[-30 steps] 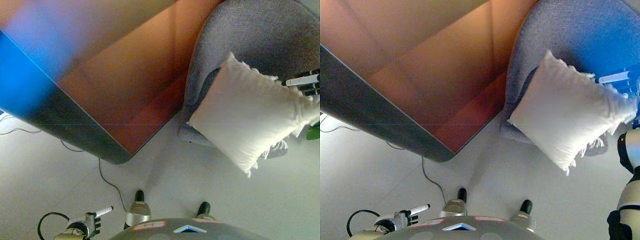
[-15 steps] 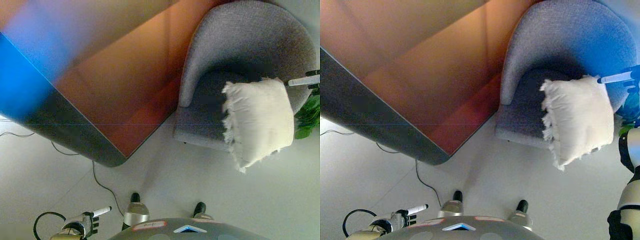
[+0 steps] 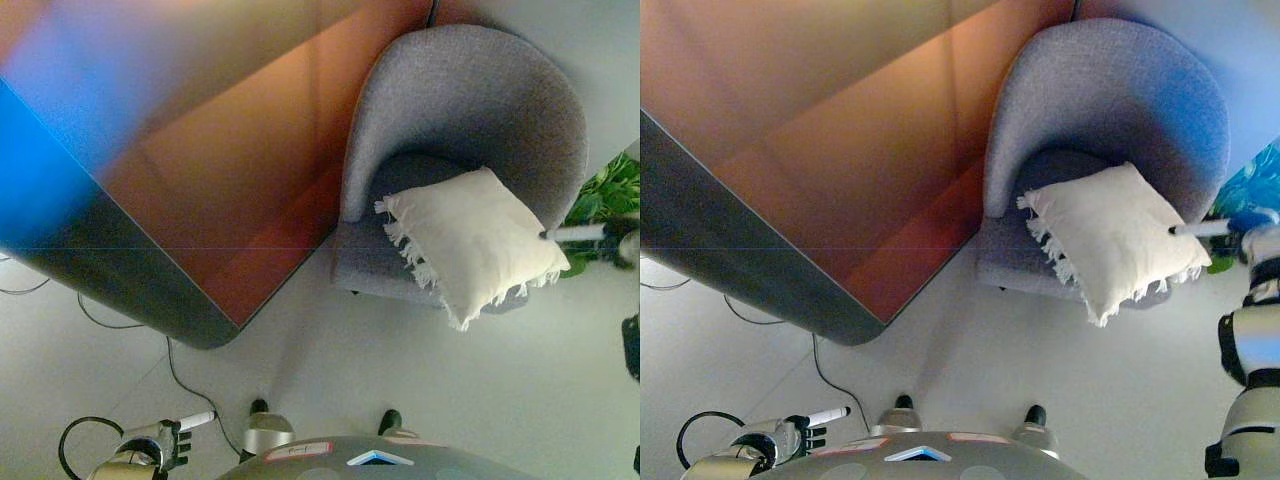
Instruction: Pick up the pillow and put it on the sofa.
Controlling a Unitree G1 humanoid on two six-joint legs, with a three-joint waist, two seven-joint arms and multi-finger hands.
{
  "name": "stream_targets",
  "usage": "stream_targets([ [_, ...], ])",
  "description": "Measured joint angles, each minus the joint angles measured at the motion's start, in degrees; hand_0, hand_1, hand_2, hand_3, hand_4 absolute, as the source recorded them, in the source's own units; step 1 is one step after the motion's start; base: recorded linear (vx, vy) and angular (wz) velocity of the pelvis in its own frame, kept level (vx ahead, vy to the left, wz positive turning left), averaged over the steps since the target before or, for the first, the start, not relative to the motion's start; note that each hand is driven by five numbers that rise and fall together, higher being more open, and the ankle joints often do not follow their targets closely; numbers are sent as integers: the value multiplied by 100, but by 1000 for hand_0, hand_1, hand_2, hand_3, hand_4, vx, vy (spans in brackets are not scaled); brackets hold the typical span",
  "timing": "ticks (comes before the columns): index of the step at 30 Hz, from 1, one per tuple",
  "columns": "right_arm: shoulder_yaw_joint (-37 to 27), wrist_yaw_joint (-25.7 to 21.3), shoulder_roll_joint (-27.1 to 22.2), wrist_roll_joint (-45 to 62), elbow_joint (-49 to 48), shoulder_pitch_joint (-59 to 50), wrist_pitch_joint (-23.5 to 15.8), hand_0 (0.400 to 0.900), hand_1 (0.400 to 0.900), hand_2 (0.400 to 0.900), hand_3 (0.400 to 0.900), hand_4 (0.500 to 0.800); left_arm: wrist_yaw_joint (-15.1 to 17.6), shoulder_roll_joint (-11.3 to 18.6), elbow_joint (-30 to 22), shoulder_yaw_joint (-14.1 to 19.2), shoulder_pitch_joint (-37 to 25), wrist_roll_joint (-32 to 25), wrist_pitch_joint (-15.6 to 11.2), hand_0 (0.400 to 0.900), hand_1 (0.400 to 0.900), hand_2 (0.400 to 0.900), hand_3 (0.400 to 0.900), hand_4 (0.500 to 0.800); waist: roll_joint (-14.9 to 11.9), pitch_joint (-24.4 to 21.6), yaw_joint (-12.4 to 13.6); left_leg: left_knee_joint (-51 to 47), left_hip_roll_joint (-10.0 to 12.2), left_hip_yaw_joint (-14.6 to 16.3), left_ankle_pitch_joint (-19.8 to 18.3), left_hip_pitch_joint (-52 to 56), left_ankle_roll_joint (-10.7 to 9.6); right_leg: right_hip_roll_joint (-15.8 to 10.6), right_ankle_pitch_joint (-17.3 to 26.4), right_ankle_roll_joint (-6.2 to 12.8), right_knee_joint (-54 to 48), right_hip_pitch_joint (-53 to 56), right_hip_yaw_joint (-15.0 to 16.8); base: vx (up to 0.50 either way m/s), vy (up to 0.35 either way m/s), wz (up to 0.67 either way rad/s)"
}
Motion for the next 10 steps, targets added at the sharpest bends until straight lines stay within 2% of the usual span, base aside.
stream_targets([
  [2,-225,-64,412,286,-184,726,-190,900,900,900,900,800,-2,-10,1,-11,-16,-20,2,900,900,900,900,800,-20,-95,-19,-1,0,9,0,11,0,1,0,-1,0,5,7,-51,52,4],
  [4,-390,-201,1141,375,-371,1554,-577,900,900,900,900,800,28,-16,41,-85,-32,-21,-18,900,900,900,900,800,-61,-197,-130,-1,4,2,1,22,-1,7,-4,-3,0,24,-5,-43,44,3],
  [6,-367,-62,1843,534,-406,2207,-682,900,900,900,900,800,46,-75,46,-131,-59,-34,-52,900,900,900,900,800,-59,-218,-154,-2,-11,15,1,50,-1,-9,-2,-4,2,42,9,-29,37,4],
  [7,-376,-85,2156,539,-384,2578,-881,900,900,900,900,800,51,-89,46,-156,-90,-42,-82,900,900,900,900,800,-59,-222,-138,-2,-8,8,3,70,-3,-5,-2,-5,1,68,3,-27,38,3],
  [9,-376,-84,2198,539,-382,2612,-888,900,900,900,900,800,50,-92,46,-156,-89,-48,-85,900,900,900,900,800,-57,-223,-138,-2,-8,6,3,73,-3,-5,-2,-5,1,73,1,-14,23,1],
  [10,-365,-77,2887,514,-313,3325,-1005,900,900,900,900,800,52,-143,129,-160,-87,-68,-186,900,900,900,900,800,-28,-240,-153,-4,-10,18,3,105,-2,-10,-3,-5,1,95,11,-22,36,2],
])
